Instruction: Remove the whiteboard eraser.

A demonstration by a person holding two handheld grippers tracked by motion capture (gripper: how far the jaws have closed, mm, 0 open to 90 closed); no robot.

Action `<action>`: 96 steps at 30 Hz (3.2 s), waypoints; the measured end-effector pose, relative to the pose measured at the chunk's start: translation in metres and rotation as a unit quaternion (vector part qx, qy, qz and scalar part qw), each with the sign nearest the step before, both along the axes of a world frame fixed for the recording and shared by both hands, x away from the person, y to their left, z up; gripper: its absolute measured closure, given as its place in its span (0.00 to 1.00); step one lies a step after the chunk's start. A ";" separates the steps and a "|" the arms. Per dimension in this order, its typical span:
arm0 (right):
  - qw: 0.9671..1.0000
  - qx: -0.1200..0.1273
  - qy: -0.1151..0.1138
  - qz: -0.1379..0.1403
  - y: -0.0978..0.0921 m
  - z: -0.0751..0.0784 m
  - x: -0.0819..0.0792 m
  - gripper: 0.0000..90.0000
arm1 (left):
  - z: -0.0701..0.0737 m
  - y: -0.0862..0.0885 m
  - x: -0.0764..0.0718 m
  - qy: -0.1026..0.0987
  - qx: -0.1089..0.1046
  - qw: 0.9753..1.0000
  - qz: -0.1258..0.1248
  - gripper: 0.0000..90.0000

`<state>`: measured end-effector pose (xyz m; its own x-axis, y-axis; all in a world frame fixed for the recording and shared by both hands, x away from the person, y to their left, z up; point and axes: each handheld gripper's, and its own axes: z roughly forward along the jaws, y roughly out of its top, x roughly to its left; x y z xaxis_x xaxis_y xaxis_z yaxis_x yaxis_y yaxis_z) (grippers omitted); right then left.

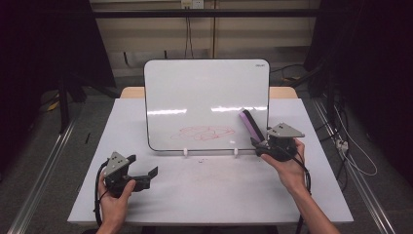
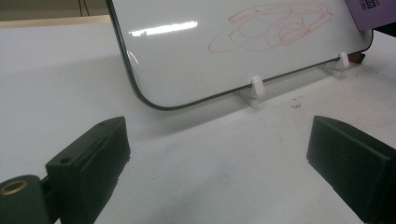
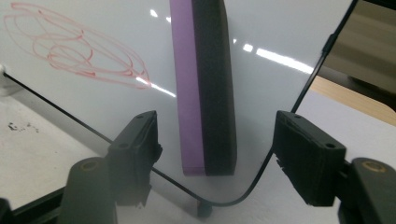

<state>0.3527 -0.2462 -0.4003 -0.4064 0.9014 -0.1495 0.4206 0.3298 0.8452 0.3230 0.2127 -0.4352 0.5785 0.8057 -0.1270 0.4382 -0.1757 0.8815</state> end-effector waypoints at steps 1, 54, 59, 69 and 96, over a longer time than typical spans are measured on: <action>1.000 -0.001 0.003 -0.001 0.001 -0.001 0.001 0.40 | 0.000 0.000 0.000 0.000 0.000 1.000 -0.001 0.06; 1.000 -0.010 -0.017 0.009 0.014 -0.004 0.000 0.71 | -0.001 -0.002 0.000 0.002 0.012 1.000 0.016 0.07; 0.999 0.023 -0.019 0.026 0.017 -0.004 -0.005 0.71 | 0.003 -0.008 0.002 -0.004 0.004 1.000 0.005 0.07; 0.996 0.060 -0.028 0.059 0.031 -0.002 -0.012 0.71 | 0.016 -0.020 0.007 -0.007 -0.029 1.000 -0.004 0.05; 0.983 0.123 -0.044 0.131 0.072 -0.016 -0.024 0.71 | 0.038 -0.092 0.025 -0.014 -0.121 0.989 -0.084 0.05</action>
<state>0.3286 -0.1741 -0.4165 -0.6248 0.7806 0.0152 0.2708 0.1984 0.9420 0.3484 0.1204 -0.3971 0.7084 0.6450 -0.2865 0.3950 -0.0259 0.9183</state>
